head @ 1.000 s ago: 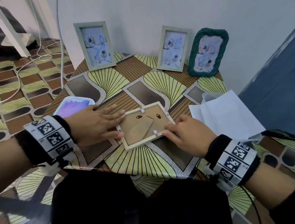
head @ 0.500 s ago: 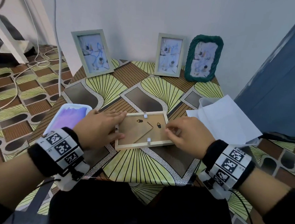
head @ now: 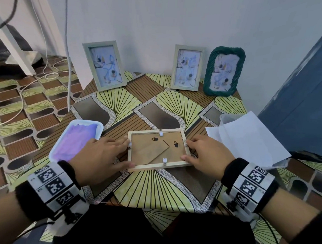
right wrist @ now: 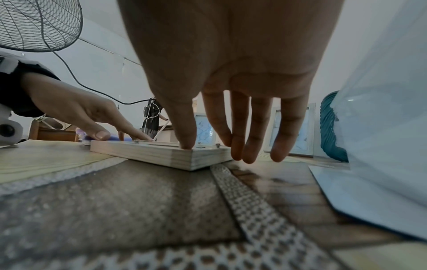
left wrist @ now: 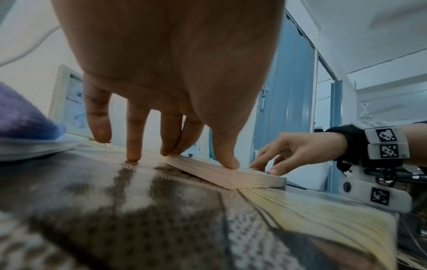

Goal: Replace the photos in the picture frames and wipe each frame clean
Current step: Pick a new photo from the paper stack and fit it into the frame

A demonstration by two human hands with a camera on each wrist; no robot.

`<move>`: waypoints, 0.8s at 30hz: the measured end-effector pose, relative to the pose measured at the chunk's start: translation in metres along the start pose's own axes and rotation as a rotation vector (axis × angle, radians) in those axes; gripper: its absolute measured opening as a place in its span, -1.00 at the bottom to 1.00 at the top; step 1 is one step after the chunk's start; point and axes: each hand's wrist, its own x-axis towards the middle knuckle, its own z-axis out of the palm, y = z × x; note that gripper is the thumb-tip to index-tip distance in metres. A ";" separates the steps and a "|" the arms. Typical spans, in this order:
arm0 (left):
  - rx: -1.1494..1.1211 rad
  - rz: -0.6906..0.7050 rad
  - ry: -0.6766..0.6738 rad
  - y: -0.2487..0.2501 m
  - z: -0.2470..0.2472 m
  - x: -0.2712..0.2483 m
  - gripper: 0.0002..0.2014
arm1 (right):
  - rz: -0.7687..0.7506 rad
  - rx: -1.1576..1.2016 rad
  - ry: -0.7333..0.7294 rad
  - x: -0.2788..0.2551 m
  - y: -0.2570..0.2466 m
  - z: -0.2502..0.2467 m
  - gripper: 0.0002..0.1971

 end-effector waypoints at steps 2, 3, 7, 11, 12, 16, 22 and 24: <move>0.007 0.010 0.006 0.000 0.001 0.000 -0.14 | -0.004 0.030 -0.012 0.001 0.000 0.000 -0.47; 0.008 0.012 0.006 0.000 0.001 0.000 -0.14 | -0.009 0.046 -0.015 0.001 0.000 0.001 -0.49; -0.019 0.005 -0.002 0.002 0.003 0.001 -0.18 | -0.029 0.077 -0.022 0.002 0.000 0.001 -0.53; -0.067 -0.001 -0.019 0.002 0.005 -0.003 -0.19 | -0.048 0.061 -0.036 0.003 0.000 0.001 -0.53; -0.074 -0.001 -0.022 0.002 0.006 -0.003 -0.18 | -0.050 0.060 -0.038 0.002 0.000 0.001 -0.52; -0.124 0.028 -0.042 0.001 0.006 -0.002 -0.26 | -0.052 0.062 -0.049 0.002 0.000 0.000 -0.52; -0.030 0.098 -0.073 0.003 0.000 0.006 -0.40 | -0.046 0.058 -0.062 0.003 0.001 0.000 -0.52; 0.013 0.112 -0.073 0.005 -0.004 0.007 -0.39 | -0.046 0.063 -0.060 0.003 0.001 0.000 -0.52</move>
